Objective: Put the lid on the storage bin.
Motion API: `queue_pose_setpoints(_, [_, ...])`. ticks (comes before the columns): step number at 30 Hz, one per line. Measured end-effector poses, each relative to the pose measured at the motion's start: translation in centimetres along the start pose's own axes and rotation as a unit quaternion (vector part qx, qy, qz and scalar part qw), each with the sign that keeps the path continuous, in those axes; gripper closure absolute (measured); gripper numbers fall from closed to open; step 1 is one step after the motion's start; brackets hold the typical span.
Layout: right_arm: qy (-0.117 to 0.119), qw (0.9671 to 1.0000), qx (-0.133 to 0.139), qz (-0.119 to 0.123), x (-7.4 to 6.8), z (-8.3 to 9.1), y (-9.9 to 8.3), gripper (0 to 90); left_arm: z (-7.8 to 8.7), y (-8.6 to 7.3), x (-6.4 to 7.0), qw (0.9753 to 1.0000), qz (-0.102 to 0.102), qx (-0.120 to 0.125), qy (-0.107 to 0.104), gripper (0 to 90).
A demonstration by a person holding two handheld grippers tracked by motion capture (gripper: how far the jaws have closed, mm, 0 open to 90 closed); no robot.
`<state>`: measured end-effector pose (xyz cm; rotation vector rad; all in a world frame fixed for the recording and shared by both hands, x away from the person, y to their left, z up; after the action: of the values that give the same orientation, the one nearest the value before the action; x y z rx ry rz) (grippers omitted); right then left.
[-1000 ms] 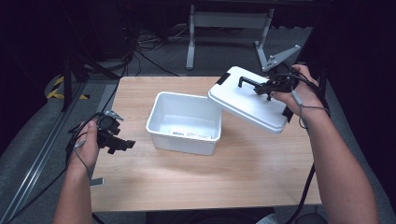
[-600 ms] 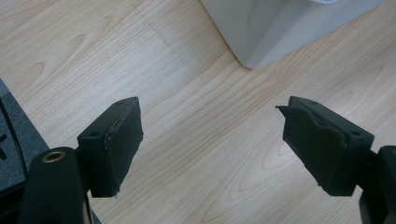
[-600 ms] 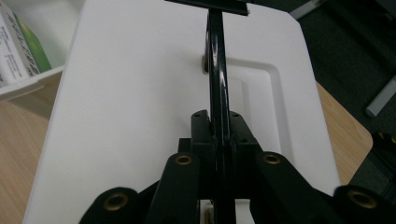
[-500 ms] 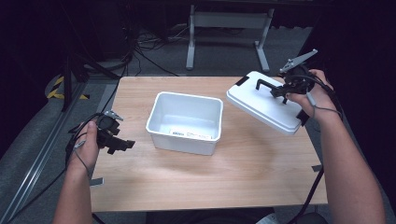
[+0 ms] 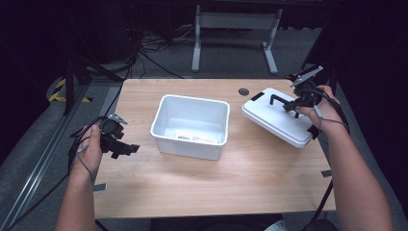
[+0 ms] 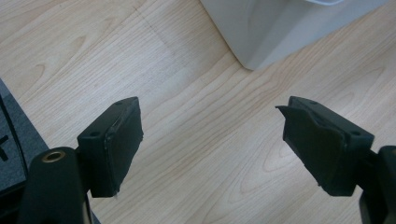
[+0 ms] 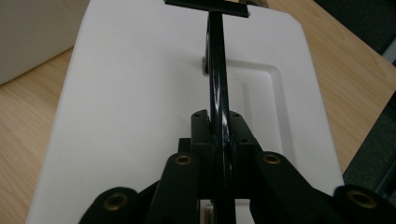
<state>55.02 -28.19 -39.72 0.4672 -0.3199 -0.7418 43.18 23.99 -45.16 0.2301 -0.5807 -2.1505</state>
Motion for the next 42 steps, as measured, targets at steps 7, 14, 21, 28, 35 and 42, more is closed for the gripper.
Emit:
queue_pose_setpoints(7, [0.007,0.9998,-0.019,-0.006,-0.1,-2.0,-1.5,84.3,-0.1,0.0,0.1,1.0,-0.001,-0.003,-0.001,20.6])
queue_pose_setpoints(14, [0.014,0.9993,-0.033,-0.008,-0.3,-4.0,-2.6,84.3,-0.1,0.0,0.1,1.0,-0.004,-0.005,-0.001,20.5])
queue_pose_setpoints(21, [0.022,0.9989,-0.04,-0.01,-0.7,-5.6,-3.4,84.3,-0.1,-0.1,0.1,1.0,-0.004,-0.005,-0.002,20.5])
queue_pose_setpoints(28, [0.025,0.9987,-0.042,-0.013,-0.8,-6.6,-3.9,84.2,-0.1,-0.1,0.1,1.0,-0.005,-0.005,-0.003,20.5])
queue_pose_setpoints(35, [0.029,0.9979,-0.057,-0.012,-1.0,-7.4,-4.9,84.0,-0.1,-0.1,0.2,1.0,-0.005,-0.006,-0.003,20.4])
queue_pose_setpoints(42, [0.019,0.9968,-0.077,-0.008,-1.2,-8.2,-6.1,82.8,-0.1,-0.1,0.3,0.9999,-0.01,-0.009,-0.004,20.3])
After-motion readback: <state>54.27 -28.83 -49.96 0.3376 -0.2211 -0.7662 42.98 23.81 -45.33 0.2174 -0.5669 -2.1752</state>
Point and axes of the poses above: each handheld gripper's, and its own axes: z roughly backward along the jaws, y roughly out of its top, x roughly to its right, the point moved 10 cm from there along -z, roughly forward along the jaws
